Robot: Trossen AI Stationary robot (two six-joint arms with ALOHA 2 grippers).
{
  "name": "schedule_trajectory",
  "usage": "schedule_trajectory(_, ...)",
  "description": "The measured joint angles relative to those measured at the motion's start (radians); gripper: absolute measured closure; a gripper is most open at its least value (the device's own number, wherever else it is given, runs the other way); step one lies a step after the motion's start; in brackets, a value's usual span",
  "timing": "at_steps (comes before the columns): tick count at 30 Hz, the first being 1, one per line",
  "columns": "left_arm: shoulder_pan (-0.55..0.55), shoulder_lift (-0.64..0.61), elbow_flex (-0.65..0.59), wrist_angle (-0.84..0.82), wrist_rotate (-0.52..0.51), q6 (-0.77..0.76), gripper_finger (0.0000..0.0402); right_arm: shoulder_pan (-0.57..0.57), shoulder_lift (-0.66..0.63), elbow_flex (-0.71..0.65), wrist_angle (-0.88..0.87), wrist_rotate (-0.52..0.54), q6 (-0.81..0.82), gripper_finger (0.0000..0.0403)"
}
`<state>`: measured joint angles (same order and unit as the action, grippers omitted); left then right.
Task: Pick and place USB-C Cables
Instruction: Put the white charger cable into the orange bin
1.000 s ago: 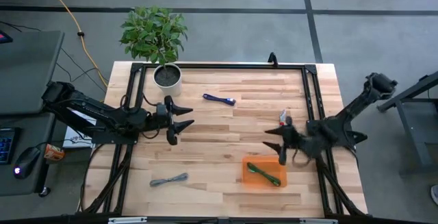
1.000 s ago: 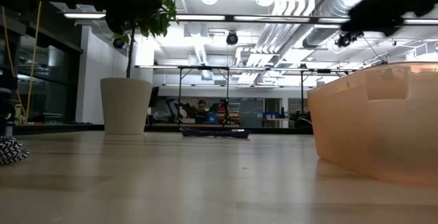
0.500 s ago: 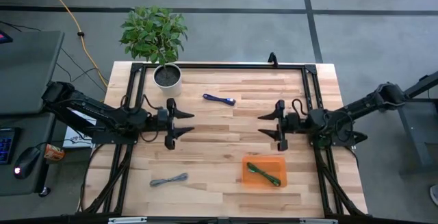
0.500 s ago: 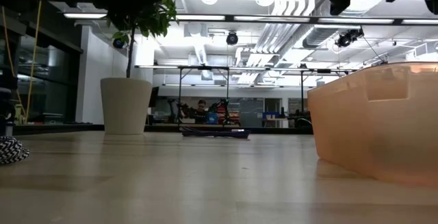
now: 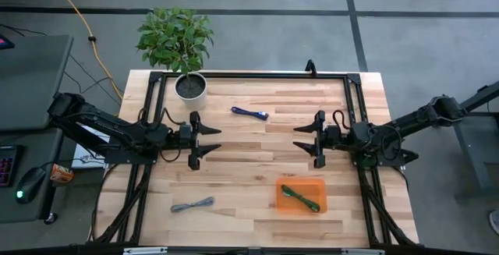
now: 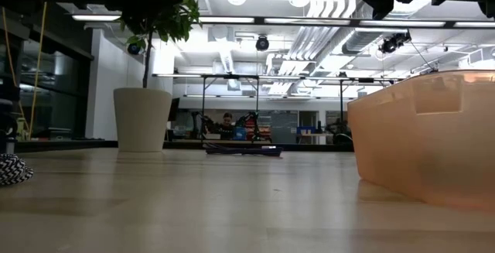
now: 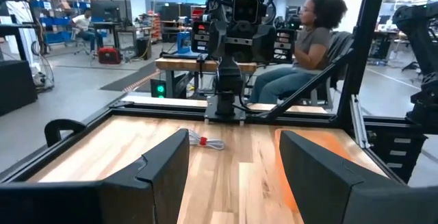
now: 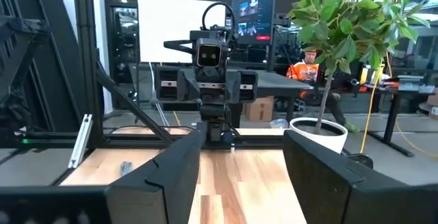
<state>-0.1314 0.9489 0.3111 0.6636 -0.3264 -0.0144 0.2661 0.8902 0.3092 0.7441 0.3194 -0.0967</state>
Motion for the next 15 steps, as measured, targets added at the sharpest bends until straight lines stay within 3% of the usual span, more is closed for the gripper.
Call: schedule_trajectory(15,0.0,0.0,0.0,0.0,-0.002,-0.009,0.0192,0.0,0.0,0.0,-0.002,0.011,0.055,0.0201)
